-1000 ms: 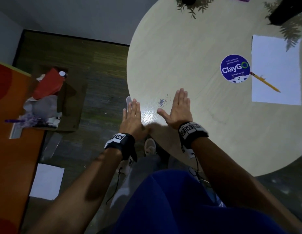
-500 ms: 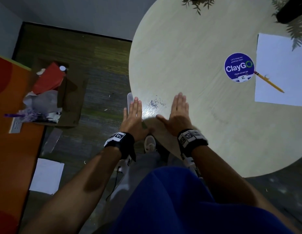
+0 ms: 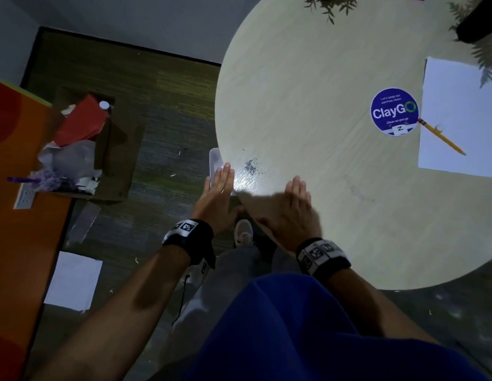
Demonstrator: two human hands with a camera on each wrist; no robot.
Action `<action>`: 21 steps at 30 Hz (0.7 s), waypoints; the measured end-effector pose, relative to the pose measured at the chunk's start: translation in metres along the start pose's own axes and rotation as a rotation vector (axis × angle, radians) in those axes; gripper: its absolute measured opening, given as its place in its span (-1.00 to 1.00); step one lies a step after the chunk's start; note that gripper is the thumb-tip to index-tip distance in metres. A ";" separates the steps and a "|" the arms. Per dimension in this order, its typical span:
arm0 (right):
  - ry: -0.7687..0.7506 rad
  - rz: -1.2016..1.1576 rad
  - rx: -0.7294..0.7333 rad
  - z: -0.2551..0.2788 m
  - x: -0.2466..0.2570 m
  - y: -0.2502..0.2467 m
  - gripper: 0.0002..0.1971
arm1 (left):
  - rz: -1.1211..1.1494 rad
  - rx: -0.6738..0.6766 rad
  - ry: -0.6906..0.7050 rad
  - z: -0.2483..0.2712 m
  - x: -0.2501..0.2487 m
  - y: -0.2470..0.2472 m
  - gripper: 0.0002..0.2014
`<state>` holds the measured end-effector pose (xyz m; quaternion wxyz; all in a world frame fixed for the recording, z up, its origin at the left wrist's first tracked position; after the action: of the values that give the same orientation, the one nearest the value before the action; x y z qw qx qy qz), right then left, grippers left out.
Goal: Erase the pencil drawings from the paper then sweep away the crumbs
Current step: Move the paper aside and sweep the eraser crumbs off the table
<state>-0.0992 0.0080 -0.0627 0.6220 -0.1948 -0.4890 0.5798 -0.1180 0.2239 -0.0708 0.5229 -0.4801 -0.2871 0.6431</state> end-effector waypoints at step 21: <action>-0.029 -0.061 0.075 0.054 -0.055 -0.022 0.07 | -0.297 0.217 0.594 0.019 -0.030 0.025 -0.25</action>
<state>-0.1243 -0.0650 -0.0422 0.6389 -0.1478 -0.4815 0.5814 -0.1458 0.1912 -0.0759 0.7194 -0.5409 -0.1193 0.4191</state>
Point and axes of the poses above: each hand's wrist, its own z-axis away from the middle knuckle, its own y-axis out of the palm, x = y × z, the point moved 2 cm from there along -z, towards the middle knuckle, and after that the axes turned 8 degrees about -z, right-handed, at the moved point
